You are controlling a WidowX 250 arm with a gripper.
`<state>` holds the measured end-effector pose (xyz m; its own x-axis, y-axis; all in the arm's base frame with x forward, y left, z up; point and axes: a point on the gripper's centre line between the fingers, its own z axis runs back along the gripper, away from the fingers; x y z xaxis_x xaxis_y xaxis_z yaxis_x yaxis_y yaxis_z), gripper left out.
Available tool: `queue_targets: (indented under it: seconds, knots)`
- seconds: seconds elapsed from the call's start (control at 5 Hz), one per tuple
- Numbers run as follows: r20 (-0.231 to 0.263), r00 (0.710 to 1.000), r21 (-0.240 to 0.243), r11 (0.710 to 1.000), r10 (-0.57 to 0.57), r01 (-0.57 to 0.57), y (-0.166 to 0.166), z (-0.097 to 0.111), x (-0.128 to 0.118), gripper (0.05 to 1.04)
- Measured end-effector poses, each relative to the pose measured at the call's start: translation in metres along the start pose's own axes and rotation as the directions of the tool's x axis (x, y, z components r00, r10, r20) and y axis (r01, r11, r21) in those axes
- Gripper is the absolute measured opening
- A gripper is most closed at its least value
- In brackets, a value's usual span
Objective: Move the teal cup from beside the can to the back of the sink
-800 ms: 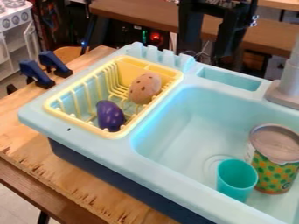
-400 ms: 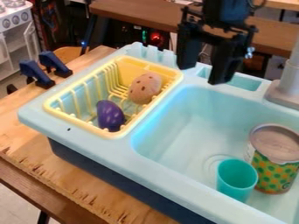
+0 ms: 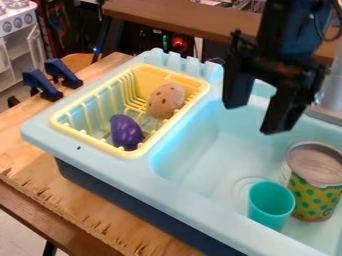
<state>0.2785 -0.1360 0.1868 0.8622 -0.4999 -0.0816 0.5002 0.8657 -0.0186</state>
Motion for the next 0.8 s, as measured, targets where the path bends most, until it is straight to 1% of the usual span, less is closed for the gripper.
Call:
queue_targets:
  seconds: [0.2,0.4,0.6,0.8]
  knots:
    - [0.006,0.999,0.002,0.999,-0.044,0.044,-0.010,-0.014,-0.002,0.999]
    - [-0.015,0.998,0.031,0.998,-0.057,0.057,-0.017,-0.031,-0.008,0.999]
    - [-0.014,0.998,0.009,0.998,-0.061,0.061,-0.018,-0.045,-0.010,0.999]
    - [-0.001,0.998,-0.001,0.998,-0.067,0.067,-0.019,-0.046,-0.008,0.999]
